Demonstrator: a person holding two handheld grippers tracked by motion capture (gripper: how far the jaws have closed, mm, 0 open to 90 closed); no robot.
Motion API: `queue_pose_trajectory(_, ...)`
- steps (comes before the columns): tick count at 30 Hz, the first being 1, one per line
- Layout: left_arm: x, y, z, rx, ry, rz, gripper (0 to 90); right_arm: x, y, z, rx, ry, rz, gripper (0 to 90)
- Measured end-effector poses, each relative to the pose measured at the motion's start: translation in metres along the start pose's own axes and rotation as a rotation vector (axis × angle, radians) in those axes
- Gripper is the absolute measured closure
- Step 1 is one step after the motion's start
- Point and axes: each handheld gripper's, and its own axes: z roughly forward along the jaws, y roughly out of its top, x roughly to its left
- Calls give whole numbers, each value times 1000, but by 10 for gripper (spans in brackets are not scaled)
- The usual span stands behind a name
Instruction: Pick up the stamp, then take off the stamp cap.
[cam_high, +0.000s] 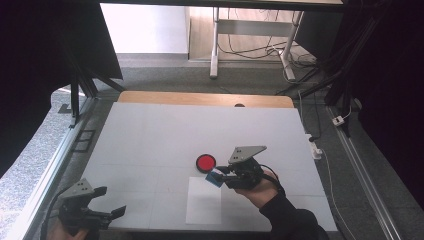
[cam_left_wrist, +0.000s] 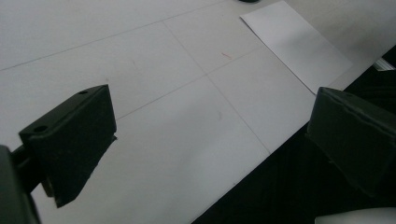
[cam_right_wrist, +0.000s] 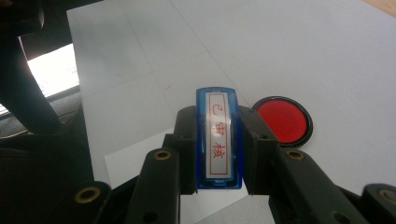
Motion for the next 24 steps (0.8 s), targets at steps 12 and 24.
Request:
queue_pose_trajectory(12,-2,4,4,23,1,20,11,1,2,-4,-30,4,-3,712)
queue_pose_trajectory(24,-4,11,11,1,-40,40,4,1,5,-9,-50,14,-2,712)
